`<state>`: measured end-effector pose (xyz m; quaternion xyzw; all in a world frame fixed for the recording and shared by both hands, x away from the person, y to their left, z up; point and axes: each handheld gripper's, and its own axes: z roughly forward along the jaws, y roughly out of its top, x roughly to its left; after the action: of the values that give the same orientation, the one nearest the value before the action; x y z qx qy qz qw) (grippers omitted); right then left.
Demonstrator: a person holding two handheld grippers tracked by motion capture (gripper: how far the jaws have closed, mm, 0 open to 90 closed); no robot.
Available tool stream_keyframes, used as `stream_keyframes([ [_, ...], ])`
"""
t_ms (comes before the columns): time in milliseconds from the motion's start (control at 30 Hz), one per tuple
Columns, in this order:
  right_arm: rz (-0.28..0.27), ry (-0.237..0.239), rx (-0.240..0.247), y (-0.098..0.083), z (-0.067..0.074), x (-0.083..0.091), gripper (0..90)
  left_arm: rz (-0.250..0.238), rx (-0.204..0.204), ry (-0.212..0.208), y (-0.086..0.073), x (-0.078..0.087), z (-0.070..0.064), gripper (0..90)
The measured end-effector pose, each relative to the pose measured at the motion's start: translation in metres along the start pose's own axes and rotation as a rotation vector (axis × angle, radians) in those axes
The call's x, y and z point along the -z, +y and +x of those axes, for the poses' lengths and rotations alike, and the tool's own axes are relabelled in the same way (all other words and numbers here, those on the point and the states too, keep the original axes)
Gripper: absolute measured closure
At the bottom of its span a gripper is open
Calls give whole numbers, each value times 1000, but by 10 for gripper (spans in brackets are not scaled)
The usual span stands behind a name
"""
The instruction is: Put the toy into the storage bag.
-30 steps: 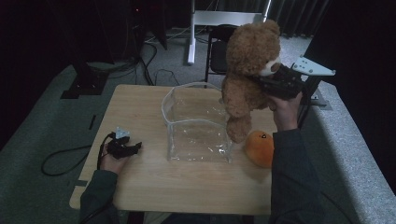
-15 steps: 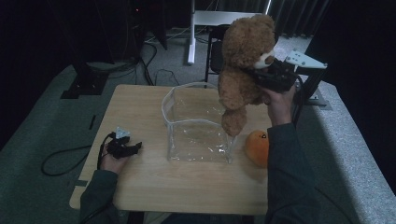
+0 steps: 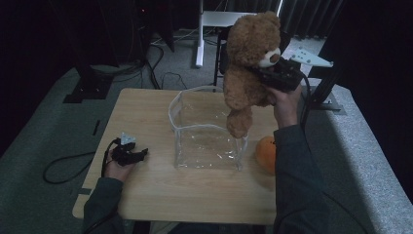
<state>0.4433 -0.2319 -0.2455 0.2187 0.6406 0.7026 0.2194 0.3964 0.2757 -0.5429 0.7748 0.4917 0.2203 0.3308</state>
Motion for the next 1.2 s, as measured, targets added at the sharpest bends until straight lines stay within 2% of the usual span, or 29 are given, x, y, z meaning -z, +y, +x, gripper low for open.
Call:
stream_keyframes([
  [300, 11, -11, -24, -8, -1, -17, 387, 0, -1, 0, 0, 0, 0, 359],
  [767, 31, -45, 13, -6, 8, -40, 387, 1, -2, -2, 0, 0, 0, 359],
  [967, 55, -56, 55, -4, 14, -52, 387, 1, -2, -2, 0, 0, 0, 359],
  [1200, 62, -82, 59, -3, 11, -59, 387, 1, -3, -3, 0, 0, -1, 359],
])
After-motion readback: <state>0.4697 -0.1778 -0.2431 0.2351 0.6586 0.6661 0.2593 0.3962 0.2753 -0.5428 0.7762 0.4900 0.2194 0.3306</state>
